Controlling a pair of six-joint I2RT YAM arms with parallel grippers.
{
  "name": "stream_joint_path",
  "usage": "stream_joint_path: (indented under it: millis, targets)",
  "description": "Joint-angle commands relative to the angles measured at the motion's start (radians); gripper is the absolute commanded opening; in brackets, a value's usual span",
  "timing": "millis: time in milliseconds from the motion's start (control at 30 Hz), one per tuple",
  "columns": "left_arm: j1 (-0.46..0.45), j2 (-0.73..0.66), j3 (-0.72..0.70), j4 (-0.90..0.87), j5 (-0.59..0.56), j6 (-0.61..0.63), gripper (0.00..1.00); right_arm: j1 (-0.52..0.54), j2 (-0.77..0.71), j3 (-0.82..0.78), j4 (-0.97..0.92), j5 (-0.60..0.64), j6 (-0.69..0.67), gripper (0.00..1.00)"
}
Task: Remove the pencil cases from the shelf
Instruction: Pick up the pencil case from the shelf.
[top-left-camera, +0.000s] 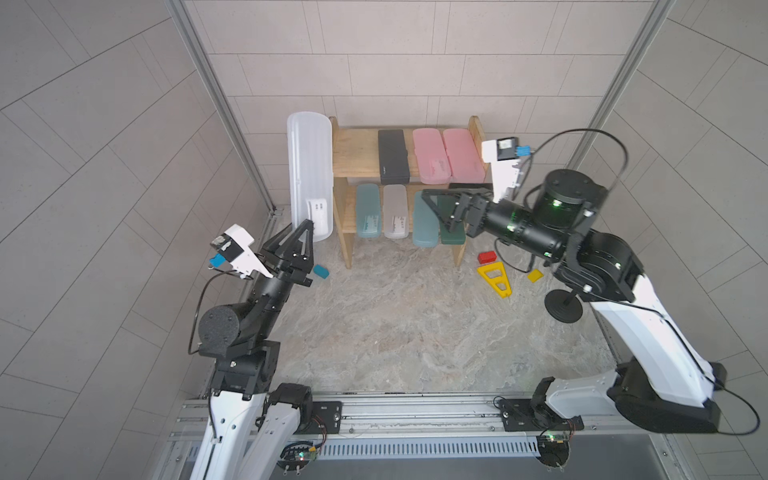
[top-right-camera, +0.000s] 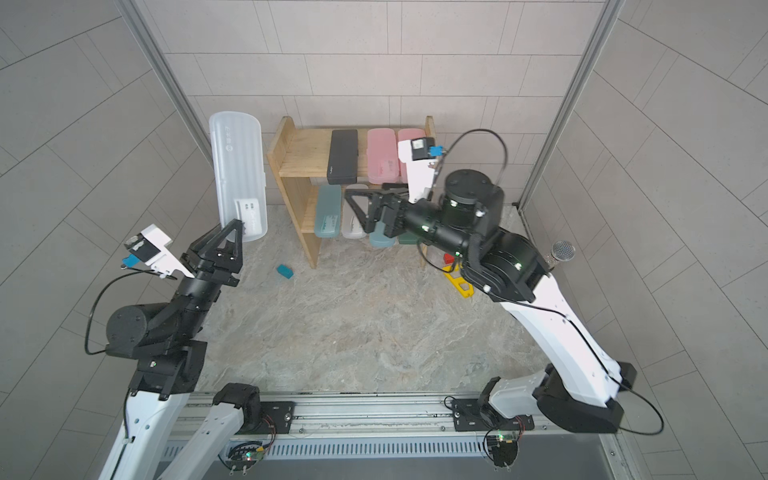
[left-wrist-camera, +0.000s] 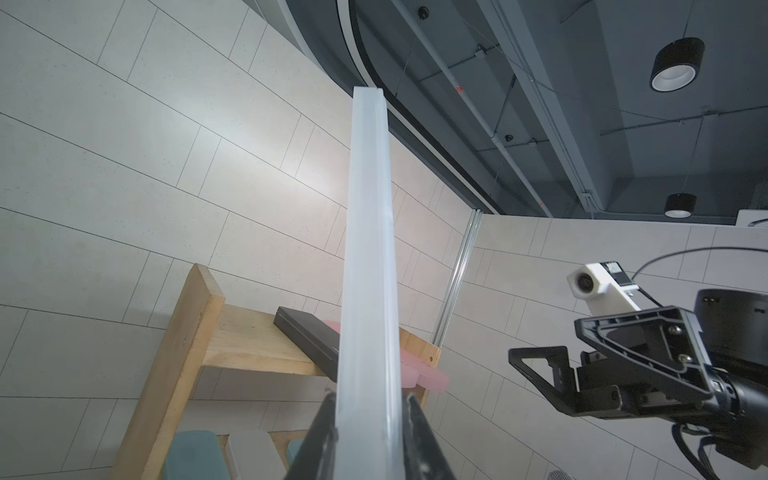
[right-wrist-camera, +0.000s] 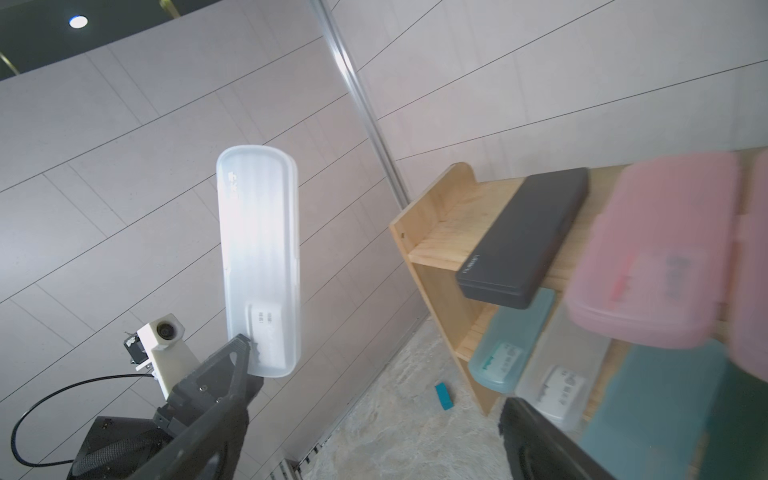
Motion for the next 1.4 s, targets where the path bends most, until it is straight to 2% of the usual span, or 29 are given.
stream_joint_path:
  millis: [0,167,367,733,1367]
  targets:
    - [-0.004,-0.032,-0.019,0.010,0.011,0.057,0.00,0.083,0.100,0.109,-0.025,0.058,-0.008,1.00]
    - [-0.003,-0.082,-0.039,-0.029,0.001,0.083,0.00,0.143,0.247,0.279,-0.076,0.075,0.000,1.00]
    - [-0.004,-0.132,-0.041,-0.097,-0.020,0.129,0.00,0.177,0.321,0.320,0.009,0.025,0.038,1.00]
    - [-0.004,-0.188,-0.071,-0.108,-0.023,0.145,0.00,0.232,0.488,0.530,-0.049,0.056,0.021,1.00]
    - [-0.003,-0.239,-0.118,-0.139,-0.023,0.207,0.00,0.260,0.563,0.571,-0.011,0.062,0.041,1.00]
